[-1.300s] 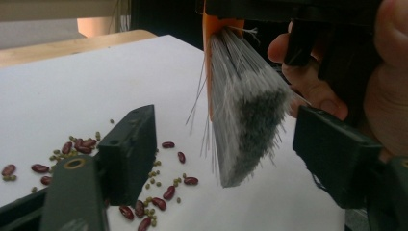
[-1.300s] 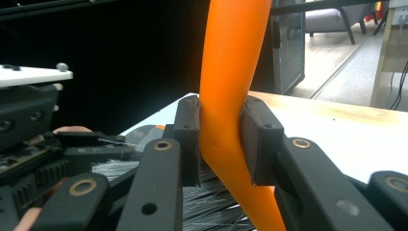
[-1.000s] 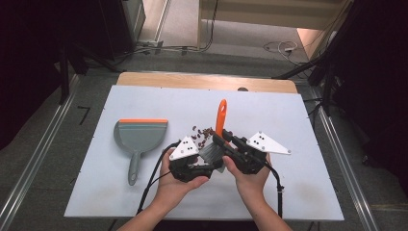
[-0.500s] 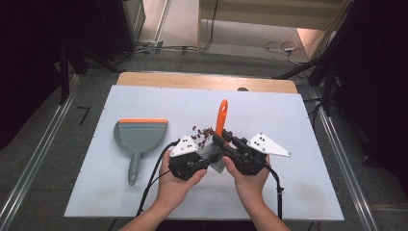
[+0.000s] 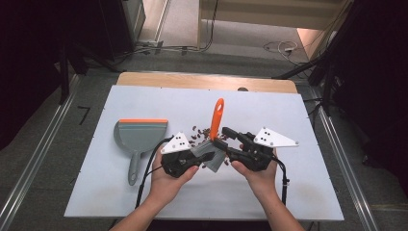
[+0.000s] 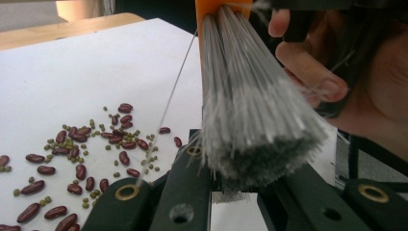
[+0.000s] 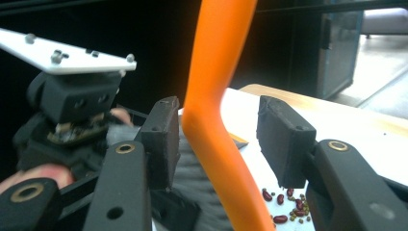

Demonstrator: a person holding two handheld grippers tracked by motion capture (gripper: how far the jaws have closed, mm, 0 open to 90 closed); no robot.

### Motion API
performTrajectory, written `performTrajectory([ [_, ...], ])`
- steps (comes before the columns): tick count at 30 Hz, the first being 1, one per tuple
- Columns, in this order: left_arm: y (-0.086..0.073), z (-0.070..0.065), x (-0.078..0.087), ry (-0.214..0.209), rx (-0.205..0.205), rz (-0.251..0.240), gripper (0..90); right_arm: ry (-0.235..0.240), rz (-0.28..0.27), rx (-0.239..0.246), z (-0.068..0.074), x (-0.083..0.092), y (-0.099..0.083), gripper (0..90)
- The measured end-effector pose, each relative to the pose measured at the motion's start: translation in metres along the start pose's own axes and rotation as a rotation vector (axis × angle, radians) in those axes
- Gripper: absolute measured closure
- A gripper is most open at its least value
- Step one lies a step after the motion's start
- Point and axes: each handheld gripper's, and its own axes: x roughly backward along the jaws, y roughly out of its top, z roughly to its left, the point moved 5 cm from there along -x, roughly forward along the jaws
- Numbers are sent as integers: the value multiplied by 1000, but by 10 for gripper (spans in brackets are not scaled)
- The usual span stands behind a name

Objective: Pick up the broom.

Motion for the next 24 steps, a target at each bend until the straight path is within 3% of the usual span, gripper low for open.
performTrajectory([
  [5, 2, 3, 7, -62, -26, -1, 864, 72, 33, 18, -7, 9, 1, 489],
  [9, 3, 4, 14, -138, -70, -10, 864, 117, 66, -11, -14, 13, 1, 488],
  [10, 3, 4, 14, -138, -70, -10, 864, 131, 92, -17, -15, 14, 0, 478],
  [11, 2, 2, 16, -170, -92, -7, 864, 146, 114, -21, -15, 13, -2, 476],
  [14, 1, 0, 16, -222, -106, 4, 864, 216, 140, -33, -12, 13, -5, 479],
  [18, -1, -4, 15, -273, -119, 20, 863, 356, 149, -50, -2, 11, -7, 494],
  [22, 0, -8, 16, -334, -120, 8, 863, 422, 176, -48, 5, 6, -11, 534],
  [24, 0, -9, 16, -343, -123, 10, 863, 452, 181, -48, 7, 6, -13, 565],
])
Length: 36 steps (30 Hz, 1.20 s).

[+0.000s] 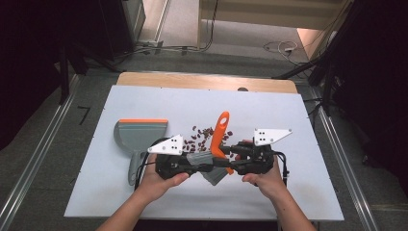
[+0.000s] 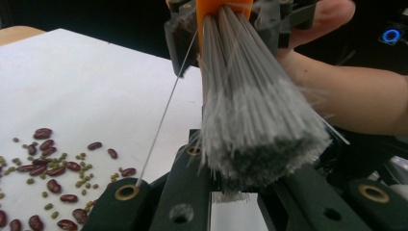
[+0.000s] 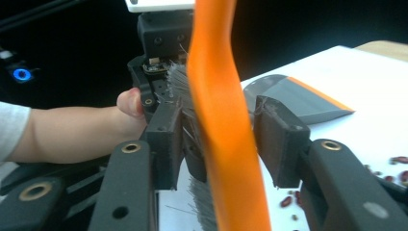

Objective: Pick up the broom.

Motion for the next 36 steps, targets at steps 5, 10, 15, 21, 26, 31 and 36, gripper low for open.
performTrajectory([
  [5, -1, -2, 1, -51, -6, 3, 863, 43, 0, -6, 2, -1, -2, 625],
  [10, -1, -3, 0, -80, 1, 5, 863, 76, 4, -20, 3, 0, -2, 652],
  [15, -1, -3, -1, -115, 20, -1, 862, 83, 28, -35, 5, 1, -2, 688],
  [21, 1, 2, 2, -12, 38, -18, 600, 36, 11, -63, 5, 3, 2, 692],
  [26, -4, 5, 10, 67, 39, -8, 309, -55, -2, -80, 0, 11, 6, 692],
  [31, -7, 8, 20, 153, 50, -18, 71, -174, -14, -105, -11, 22, 7, 692],
  [36, -8, 13, 34, 203, 55, -43, 0, -328, 6, -128, -22, 32, 5, 693],
])
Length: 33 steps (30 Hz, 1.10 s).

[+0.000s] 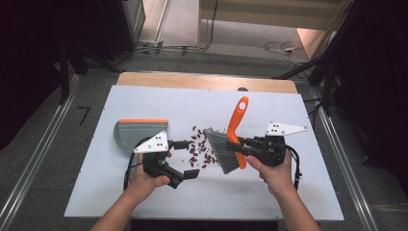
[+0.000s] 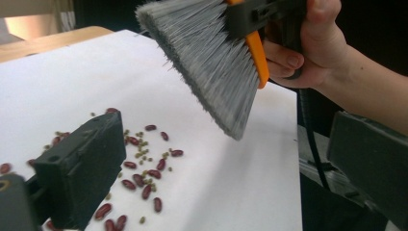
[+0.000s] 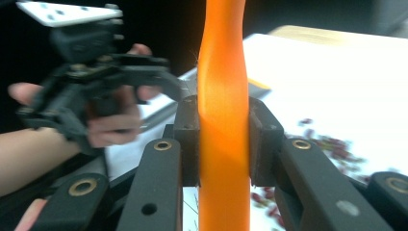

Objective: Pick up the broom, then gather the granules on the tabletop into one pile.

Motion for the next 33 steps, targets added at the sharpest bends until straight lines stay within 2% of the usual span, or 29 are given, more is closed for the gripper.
performTrajectory([
  [3, -2, 1, 8, 18, -20, -12, 0, -94, 17, 13, -7, 3, 0, 693],
  [8, -6, 0, 17, 40, -35, -20, 0, -198, 46, 33, -19, 7, -1, 693],
  [9, -8, 1, 22, 57, -42, -20, 0, -226, 52, 39, -22, 8, -1, 693],
  [10, -8, 1, 22, 57, -42, -20, 0, -226, 52, 39, -22, 8, -1, 693],
  [11, -11, 3, 27, 71, -31, -18, 0, -278, 68, 52, -28, 9, -1, 693],
  [12, -11, 3, 27, 71, -31, -18, 0, -278, 68, 52, -28, 9, -1, 693],
  [14, -14, 6, 33, 86, -22, -15, 0, -329, 79, 47, -37, 11, -1, 693],
  [15, -18, 9, 38, 110, -12, -18, 0, -345, 84, 47, -40, 12, 0, 693],
  [18, -21, 12, 43, 124, -8, -24, 0, -388, 100, 45, -49, 13, 0, 692],
  [23, -28, 18, 51, 158, 10, -43, 0, -424, 128, 45, -60, 12, 3, 692],
  [24, -29, 19, 53, 167, 14, -44, 0, -452, 152, 51, -65, 10, 5, 692],
  [26, -31, 21, 55, 178, 14, -42, 0, -463, 168, 48, -68, 9, 6, 692],
  [28, -33, 22, 56, 187, 12, -39, 0, -498, 209, 63, -77, 5, 9, 692],
  [29, -34, 22, 58, 192, 13, -38, 0, -498, 209, 63, -77, 5, 9, 692],
  [33, -34, 23, 60, 191, 14, -41, 0, -553, 280, 90, -92, -6, 12, 692],
])
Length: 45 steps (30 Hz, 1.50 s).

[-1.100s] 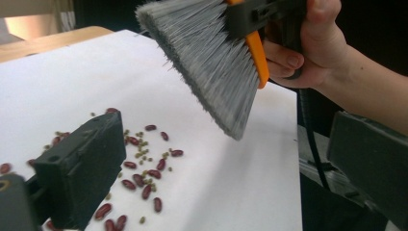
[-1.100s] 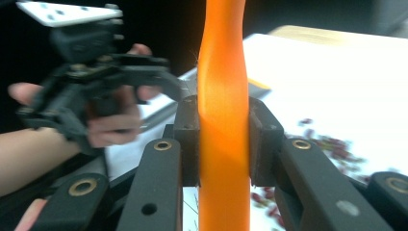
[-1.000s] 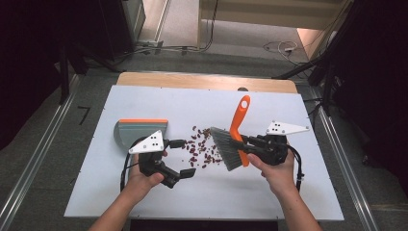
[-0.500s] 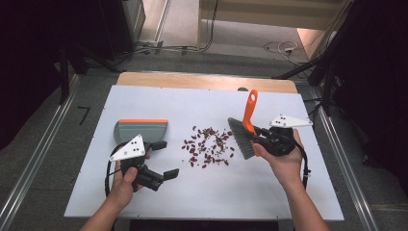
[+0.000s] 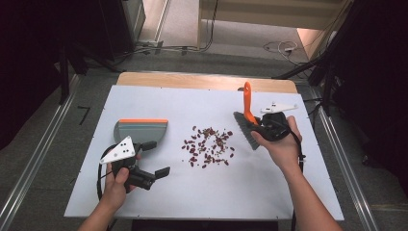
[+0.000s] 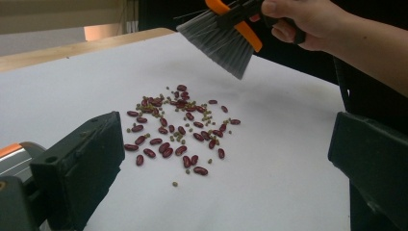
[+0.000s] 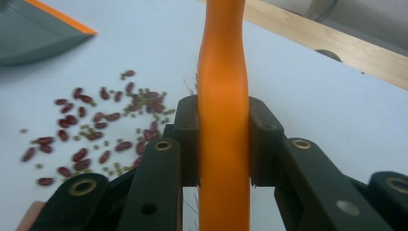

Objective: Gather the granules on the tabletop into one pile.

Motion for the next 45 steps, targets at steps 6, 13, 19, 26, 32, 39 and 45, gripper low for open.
performTrajectory([
  [6, -1, 2, 1, 17, -9, 6, 0, -51, 79, 27, -5, -19, 6, 692],
  [13, -3, 3, 1, 12, -5, 12, 0, -166, 256, 145, 8, -55, 13, 692],
  [19, -3, 3, 2, 16, -2, 12, 0, -216, 310, 192, 16, -83, 20, 691],
  [26, -4, 5, 3, 17, -2, 11, 0, -168, 375, 229, 35, -97, 25, 692],
  [32, -5, 5, 2, 19, 1, 17, 0, -117, 393, 247, 48, -94, 21, 690],
  [39, -5, 6, 3, 22, 3, 13, 0, -67, 396, 296, 66, -86, 14, 689],
  [45, -5, 8, 5, 27, 5, 14, 0, -49, 402, 344, 76, -81, 11, 689],
])
